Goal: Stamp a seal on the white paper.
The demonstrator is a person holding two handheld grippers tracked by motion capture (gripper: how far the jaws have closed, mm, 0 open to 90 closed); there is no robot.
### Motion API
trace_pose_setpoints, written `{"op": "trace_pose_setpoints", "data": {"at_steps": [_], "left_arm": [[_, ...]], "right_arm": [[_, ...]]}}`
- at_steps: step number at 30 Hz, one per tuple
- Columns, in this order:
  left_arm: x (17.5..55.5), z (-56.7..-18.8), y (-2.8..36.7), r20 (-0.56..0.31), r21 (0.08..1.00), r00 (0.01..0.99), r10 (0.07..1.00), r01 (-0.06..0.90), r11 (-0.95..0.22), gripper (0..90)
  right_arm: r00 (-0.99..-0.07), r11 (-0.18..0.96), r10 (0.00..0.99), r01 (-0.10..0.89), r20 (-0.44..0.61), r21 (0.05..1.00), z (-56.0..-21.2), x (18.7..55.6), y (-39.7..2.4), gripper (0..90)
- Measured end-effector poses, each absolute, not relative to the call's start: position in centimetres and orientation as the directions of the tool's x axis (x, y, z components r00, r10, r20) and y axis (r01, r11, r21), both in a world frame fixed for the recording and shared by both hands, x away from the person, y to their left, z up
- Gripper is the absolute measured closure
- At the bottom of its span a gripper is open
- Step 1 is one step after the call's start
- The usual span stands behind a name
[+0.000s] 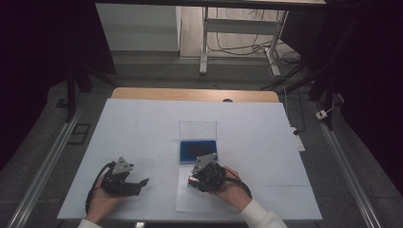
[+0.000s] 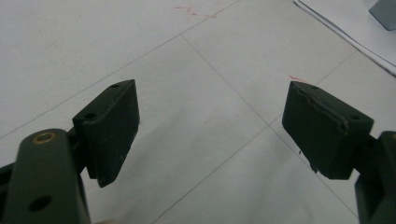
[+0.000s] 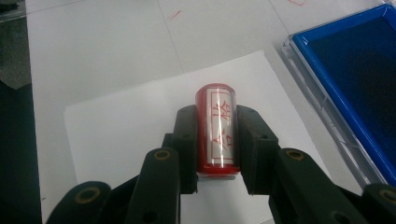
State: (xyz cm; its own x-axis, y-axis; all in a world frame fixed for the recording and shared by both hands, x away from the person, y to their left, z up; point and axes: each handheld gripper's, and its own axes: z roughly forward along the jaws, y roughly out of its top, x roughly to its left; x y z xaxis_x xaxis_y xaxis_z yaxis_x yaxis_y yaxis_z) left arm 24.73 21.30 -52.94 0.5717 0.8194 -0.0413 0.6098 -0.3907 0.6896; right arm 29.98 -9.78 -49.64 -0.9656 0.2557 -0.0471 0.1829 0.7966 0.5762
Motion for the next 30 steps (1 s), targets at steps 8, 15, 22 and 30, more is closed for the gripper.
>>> {"op": "trace_pose_setpoints", "data": {"at_steps": [8, 15, 22, 30], "left_arm": [[24.7, -53.0, 21.3, -0.044, 0.69, 0.571, 0.82, 0.611, -0.389, 19.1], [24.8, -53.0, 21.3, -0.045, 0.69, 0.571, 0.819, 0.611, -0.388, 19.1], [24.8, -52.9, 21.4, -0.046, 0.689, 0.57, 0.821, 0.612, -0.387, 19.2], [24.8, -53.0, 21.5, -0.042, 0.688, 0.57, 0.821, 0.612, -0.39, 19.2]], "right_arm": [[-0.965, 0.795, 0.259, 0.19, -0.039, 0.576, -49.6, 30.0, -9.9, 70.8], [-0.965, 0.789, 0.258, 0.189, -0.036, 0.585, -49.7, 30.0, -9.9, 70.6], [-0.971, 0.784, 0.235, 0.167, -0.036, 0.598, -49.3, 30.2, -10.1, 70.2], [-0.957, 0.667, 0.284, 0.235, 0.05, 0.707, -47.7, 31.1, -11.8, 69.9]]}}
